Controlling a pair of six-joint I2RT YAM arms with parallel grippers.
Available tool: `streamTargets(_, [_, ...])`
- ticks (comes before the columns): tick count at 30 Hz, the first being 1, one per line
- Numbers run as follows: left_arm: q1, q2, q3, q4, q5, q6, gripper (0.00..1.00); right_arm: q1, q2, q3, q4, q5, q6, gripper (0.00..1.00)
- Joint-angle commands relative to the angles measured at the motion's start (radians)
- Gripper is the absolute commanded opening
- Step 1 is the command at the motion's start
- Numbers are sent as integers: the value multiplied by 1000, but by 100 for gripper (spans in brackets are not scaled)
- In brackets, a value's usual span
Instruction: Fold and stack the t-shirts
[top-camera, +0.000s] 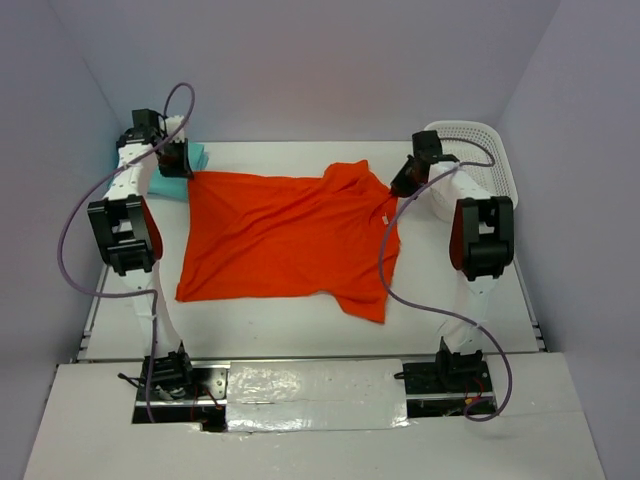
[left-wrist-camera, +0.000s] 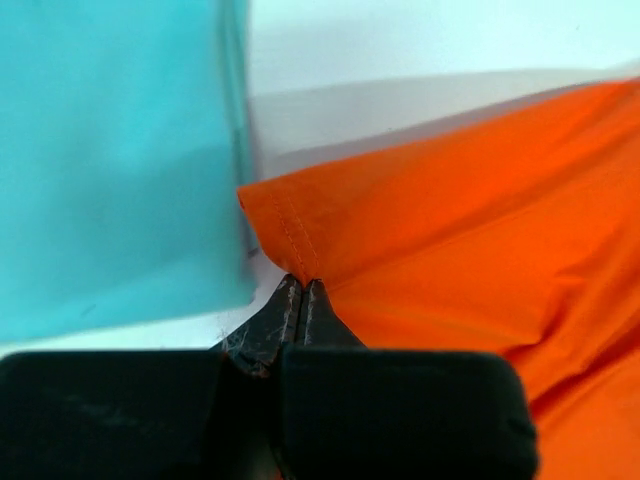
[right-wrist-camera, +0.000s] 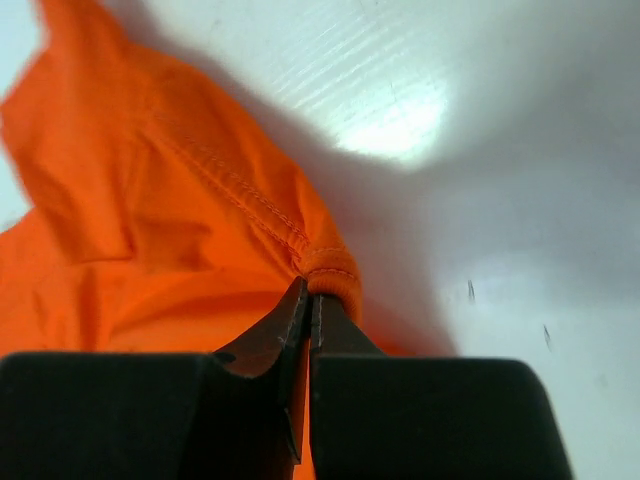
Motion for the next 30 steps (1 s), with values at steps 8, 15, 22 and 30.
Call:
streamTargets(8, [46, -181, 69, -75, 41, 44, 0, -19, -367, -195, 144, 58, -51, 0])
streamTargets(15, [61, -339, 14, -110, 21, 104, 0, -28, -554, -328, 145, 25, -97, 0])
streamTargets(22, [242, -498, 93, -199, 56, 116, 0, -50, -926, -457, 95, 99, -173, 0])
streamTargets(30, [322, -773, 64, -253, 300, 217, 0, -54, -1268, -411, -54, 93, -286, 0])
